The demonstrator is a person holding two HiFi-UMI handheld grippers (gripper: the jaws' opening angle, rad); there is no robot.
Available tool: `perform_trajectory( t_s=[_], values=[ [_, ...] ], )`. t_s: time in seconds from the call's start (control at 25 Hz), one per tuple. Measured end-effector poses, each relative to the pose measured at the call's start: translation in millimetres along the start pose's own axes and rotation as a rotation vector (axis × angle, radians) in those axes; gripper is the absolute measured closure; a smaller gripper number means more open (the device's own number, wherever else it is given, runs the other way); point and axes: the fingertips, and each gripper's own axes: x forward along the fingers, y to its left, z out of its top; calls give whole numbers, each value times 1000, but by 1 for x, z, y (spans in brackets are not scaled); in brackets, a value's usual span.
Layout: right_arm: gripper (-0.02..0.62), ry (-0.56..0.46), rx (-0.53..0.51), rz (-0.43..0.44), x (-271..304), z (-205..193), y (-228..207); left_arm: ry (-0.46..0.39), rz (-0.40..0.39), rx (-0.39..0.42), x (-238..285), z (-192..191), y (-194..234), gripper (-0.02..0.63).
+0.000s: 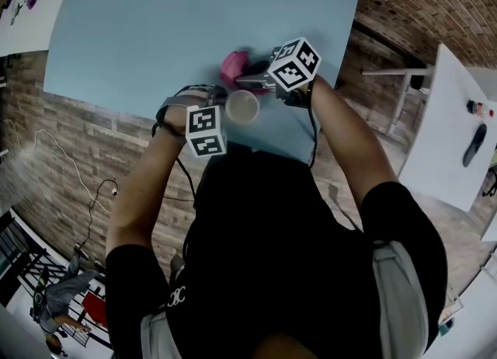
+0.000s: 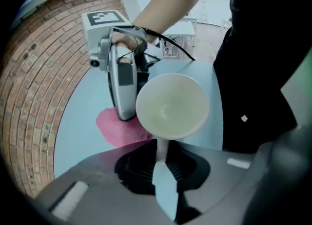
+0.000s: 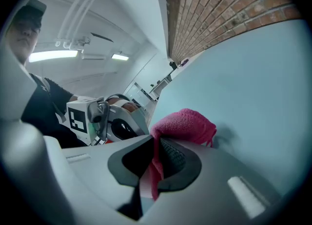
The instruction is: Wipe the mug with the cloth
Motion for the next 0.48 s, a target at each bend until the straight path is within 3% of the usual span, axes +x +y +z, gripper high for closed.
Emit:
perform_trajectory(
  t_s=[0.48],
  values=[
    [560, -147, -9, -123, -48, -35, 25, -22, 12, -429, 4, -13, -4, 560]
  ],
)
